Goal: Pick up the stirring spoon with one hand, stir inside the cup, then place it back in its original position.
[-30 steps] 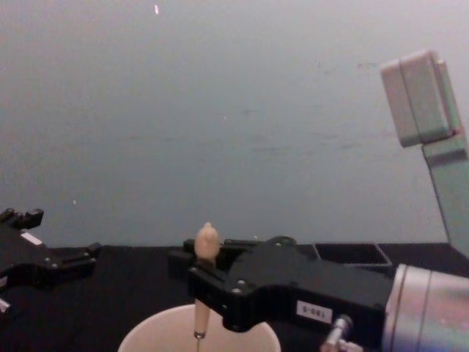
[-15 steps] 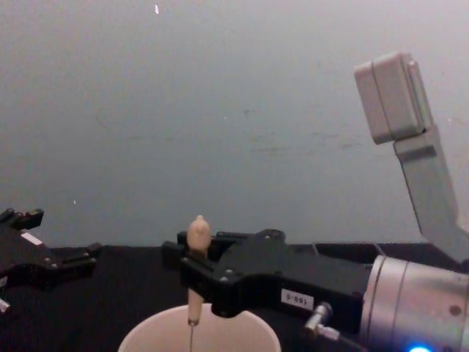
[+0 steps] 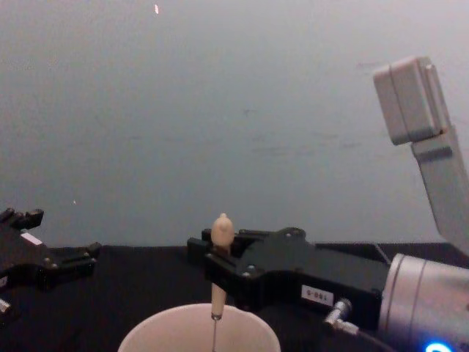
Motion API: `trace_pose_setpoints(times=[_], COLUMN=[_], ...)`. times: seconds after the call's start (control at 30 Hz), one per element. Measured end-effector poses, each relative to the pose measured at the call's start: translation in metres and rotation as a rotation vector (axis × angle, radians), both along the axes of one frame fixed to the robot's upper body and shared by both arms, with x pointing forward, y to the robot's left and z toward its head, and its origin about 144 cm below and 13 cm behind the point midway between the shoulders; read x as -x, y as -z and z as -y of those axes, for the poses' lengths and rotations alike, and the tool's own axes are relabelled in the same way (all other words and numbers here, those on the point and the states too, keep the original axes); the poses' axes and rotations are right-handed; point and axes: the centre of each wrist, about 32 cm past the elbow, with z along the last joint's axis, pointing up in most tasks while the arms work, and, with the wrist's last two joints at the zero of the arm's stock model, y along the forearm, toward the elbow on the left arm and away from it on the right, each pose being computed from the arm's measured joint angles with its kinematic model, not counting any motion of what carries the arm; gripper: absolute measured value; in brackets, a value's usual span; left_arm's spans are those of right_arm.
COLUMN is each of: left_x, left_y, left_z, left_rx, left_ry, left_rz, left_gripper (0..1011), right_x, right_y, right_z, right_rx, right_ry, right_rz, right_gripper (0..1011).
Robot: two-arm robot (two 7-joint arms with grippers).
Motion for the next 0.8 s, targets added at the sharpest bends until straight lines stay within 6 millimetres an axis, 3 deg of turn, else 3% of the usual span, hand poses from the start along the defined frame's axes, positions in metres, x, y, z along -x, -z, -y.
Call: trace_pose_setpoints(times=[0.4,0.8], left_x=[0.0,0.0], left_y=[0.0,0.0], left_z=[0.0,0.0], left_rx=[0.0,0.0], left_ry=[0.0,0.0], left_rz=[0.0,0.0], left_gripper=[1001,1001], right_x=[0.012,0.016], right_y=[0.0,-0.001], right_z=[0.009,0.002], right_rx=[-0.004,-0.015], right_ry=[-0.006,-0.035], right_rz=[-0.012,-0.015], right_gripper=[164,164])
